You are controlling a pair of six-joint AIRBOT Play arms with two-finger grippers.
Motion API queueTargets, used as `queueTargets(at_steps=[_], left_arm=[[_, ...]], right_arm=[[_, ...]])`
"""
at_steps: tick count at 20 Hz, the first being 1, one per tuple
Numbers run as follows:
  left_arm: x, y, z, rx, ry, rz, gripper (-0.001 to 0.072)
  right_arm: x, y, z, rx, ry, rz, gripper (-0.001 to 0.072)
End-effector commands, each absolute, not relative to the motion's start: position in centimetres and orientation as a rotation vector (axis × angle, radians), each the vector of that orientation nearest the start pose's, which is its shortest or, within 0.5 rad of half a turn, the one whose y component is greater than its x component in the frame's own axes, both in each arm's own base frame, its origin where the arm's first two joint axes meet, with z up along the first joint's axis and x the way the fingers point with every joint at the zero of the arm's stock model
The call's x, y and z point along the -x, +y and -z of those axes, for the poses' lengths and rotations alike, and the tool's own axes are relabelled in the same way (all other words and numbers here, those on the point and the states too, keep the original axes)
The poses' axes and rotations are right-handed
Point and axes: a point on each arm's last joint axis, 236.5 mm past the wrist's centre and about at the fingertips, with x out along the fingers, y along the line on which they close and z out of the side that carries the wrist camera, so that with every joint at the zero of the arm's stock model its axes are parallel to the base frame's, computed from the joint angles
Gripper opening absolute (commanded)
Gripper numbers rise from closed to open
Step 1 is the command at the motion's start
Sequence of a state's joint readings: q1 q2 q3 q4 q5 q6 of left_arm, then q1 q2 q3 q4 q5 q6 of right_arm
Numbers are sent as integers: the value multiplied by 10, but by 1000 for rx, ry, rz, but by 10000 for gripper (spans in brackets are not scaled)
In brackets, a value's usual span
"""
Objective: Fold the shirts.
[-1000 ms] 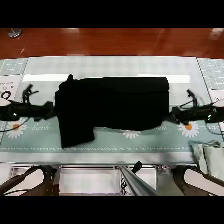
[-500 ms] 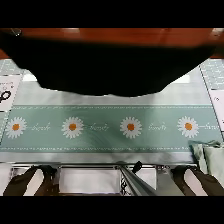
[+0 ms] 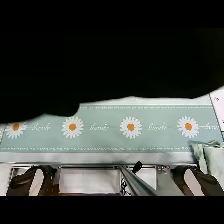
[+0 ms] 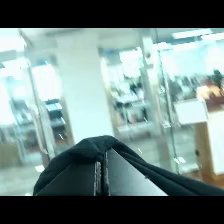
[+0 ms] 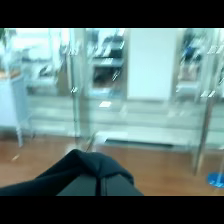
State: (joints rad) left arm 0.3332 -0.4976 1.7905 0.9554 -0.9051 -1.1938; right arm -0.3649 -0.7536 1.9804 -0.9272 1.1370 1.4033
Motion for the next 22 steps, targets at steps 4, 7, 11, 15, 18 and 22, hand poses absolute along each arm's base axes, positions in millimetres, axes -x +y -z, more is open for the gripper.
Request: queueTargets(at_steps=[4, 7, 11, 15, 18, 22], left_arm=[[-125, -22, -483, -192, 27, -67, 21], [-148, -13, -411, -133, 339, -35, 21], [-196, -14, -330, -19, 612, 76, 21], [-281, 5, -217, 123, 885, 126, 21], [-356, -11, -169, 152, 944, 209, 21], [-433, -32, -95, 129, 1063, 289, 22]], right_arm=[[-184, 21, -497, -2, 125, -6, 20], [-194, -5, -423, -9, 465, 53, 19], [-236, -8, -342, -94, 785, -47, 19], [-312, -46, -217, -223, 1143, -47, 19], [-367, -45, -153, -345, 1272, -136, 20], [-456, -56, -111, -474, 1119, -128, 20]])
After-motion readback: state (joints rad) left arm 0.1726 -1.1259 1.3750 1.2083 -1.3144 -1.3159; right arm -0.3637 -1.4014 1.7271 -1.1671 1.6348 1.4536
